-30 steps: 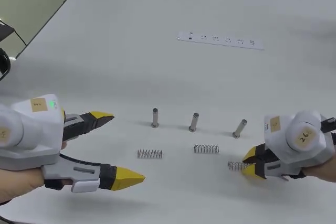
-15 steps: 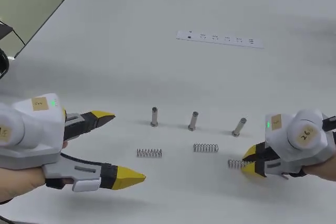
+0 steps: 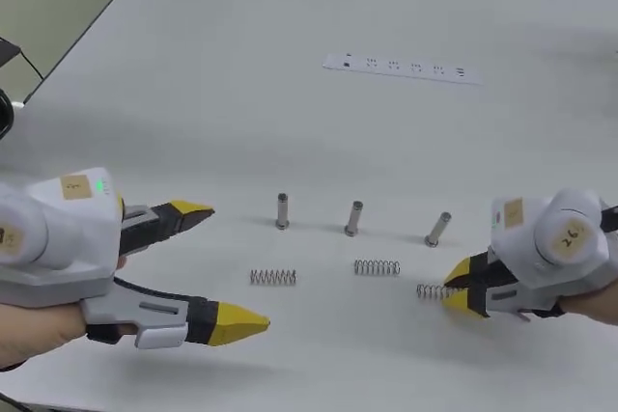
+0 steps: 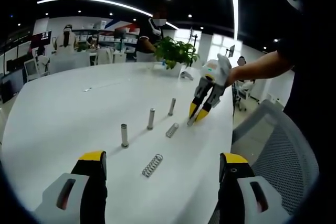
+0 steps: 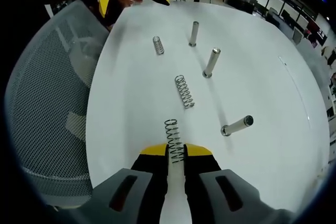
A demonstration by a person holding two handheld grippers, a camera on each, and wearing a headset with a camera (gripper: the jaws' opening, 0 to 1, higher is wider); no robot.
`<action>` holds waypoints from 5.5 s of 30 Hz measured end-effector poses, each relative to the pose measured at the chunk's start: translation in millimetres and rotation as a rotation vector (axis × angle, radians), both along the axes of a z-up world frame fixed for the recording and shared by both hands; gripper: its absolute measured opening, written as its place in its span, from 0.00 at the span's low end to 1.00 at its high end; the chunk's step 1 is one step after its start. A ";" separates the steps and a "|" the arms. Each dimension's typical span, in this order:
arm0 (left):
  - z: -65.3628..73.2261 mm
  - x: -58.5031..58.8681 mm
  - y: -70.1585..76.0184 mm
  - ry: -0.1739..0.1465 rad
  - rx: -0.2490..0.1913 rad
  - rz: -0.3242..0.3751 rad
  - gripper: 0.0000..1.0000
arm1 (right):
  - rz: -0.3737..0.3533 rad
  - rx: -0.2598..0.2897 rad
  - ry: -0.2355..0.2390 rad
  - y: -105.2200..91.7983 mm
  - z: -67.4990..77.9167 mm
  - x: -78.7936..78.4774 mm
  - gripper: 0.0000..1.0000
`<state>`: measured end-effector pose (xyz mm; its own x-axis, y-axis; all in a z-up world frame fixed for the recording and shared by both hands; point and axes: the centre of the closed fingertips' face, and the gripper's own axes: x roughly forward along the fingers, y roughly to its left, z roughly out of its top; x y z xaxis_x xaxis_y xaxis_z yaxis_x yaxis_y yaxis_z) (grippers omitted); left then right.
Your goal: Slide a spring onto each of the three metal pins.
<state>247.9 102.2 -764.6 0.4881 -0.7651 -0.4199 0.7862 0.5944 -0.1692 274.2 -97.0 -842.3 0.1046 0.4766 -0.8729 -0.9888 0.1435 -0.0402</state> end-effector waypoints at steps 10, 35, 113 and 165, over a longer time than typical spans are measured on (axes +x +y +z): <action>-1.0 -2.4 -5.4 0.001 0.000 -0.019 0.85 | 0.019 0.040 -0.026 14.0 22.5 1.0 0.08; -1.2 1.0 -58.6 -0.029 -0.010 -0.167 0.72 | 0.067 0.116 -0.049 54.8 52.1 -2.7 0.08; 6.7 11.3 -130.3 -0.098 -0.095 -0.305 0.04 | 0.083 0.171 -0.065 73.6 74.8 -18.7 0.08; 9.7 0.7 -133.4 -0.086 -0.098 -0.354 0.02 | 0.111 0.201 -0.049 63.8 72.9 -26.0 0.10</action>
<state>248.6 -31.1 -754.9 0.2166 -0.9272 -0.3055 0.9539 0.2677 -0.1361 248.2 -33.2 -769.4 0.0819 0.6514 -0.7543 -0.9966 0.0439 -0.0703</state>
